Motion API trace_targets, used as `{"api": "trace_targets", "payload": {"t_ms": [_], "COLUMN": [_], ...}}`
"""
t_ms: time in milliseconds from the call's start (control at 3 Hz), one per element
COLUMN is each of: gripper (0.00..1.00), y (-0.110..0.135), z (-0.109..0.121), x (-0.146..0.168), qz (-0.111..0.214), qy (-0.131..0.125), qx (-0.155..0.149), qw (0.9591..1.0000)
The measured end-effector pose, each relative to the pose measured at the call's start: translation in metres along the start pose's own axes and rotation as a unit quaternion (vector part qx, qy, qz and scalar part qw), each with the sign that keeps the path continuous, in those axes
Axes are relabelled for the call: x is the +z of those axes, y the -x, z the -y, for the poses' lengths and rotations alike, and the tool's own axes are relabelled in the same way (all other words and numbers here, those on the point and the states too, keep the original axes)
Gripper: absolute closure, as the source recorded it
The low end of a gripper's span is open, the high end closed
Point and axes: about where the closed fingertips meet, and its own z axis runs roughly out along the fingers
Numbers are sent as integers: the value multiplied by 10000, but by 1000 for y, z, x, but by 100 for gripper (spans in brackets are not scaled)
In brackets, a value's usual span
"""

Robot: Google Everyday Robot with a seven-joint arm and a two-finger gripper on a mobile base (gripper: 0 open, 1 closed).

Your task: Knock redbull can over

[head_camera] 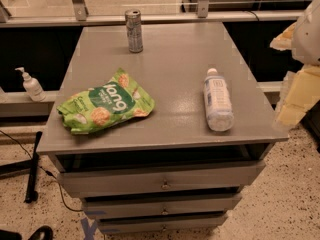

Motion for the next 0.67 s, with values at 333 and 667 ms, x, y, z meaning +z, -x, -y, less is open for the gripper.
{"api": "trace_targets", "payload": {"t_ms": [333, 667], "gripper": [0, 0], "y": [0, 12], "z": [0, 21], "x": [0, 11], "qz": [0, 361], "qy": [-1, -132], "qx": [0, 74], "qw": [10000, 9992]}}
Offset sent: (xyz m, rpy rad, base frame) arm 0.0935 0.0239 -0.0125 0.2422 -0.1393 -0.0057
